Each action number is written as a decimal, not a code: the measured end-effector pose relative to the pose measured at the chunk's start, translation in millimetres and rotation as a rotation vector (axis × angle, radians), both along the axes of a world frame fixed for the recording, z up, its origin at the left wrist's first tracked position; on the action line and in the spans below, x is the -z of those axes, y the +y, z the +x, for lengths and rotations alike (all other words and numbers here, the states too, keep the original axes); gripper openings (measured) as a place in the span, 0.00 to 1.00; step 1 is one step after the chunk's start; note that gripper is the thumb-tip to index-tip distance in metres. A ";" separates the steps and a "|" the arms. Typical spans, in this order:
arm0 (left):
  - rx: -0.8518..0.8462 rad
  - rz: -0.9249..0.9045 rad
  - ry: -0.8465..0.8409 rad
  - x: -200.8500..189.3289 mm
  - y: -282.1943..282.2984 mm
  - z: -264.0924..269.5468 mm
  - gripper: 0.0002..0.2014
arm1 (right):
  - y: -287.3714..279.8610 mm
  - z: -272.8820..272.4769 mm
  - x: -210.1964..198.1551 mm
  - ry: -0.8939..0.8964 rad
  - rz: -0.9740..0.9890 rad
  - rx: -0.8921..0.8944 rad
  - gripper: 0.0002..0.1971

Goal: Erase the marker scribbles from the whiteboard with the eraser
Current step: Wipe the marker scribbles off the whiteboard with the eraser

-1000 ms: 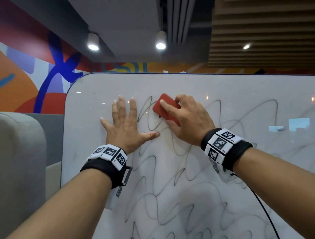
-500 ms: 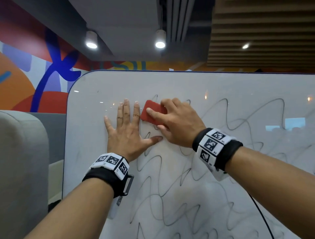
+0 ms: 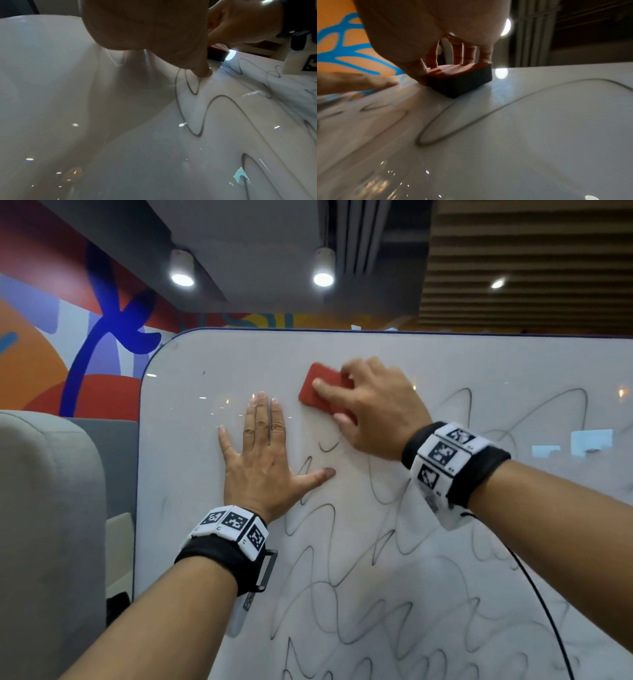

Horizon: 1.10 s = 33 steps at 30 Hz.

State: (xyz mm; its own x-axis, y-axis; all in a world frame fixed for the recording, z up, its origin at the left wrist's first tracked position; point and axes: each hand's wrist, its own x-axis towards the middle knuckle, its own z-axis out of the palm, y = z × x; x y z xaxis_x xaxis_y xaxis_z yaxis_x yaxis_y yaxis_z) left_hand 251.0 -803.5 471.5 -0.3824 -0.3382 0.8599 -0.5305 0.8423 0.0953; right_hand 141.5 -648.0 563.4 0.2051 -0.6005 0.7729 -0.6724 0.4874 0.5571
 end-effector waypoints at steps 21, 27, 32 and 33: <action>0.034 -0.069 -0.034 -4.8 9.2 -1.9 0.63 | 20.9 -28.6 41.6 0.127 0.120 -0.108 0.27; 0.025 -0.095 -0.051 -12.9 23.8 -13.5 0.62 | 44.4 -40.5 -5.9 -0.002 -0.084 -0.044 0.28; 0.036 -0.076 -0.047 -13.2 27.0 -14.0 0.62 | 38.6 -41.2 28.4 0.047 -0.043 -0.085 0.28; 0.040 -0.075 -0.047 -13.2 26.7 -13.8 0.62 | 37.3 -42.1 37.1 0.083 0.019 -0.105 0.28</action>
State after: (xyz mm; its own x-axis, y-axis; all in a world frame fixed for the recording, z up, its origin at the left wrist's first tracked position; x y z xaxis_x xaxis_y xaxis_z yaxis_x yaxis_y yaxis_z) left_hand 237.2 -776.8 484.7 -0.4345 -0.2575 0.8631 -0.4989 0.8666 0.0075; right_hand 99.4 -610.8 526.2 0.3309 -0.5868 0.7390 -0.6703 0.4051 0.6218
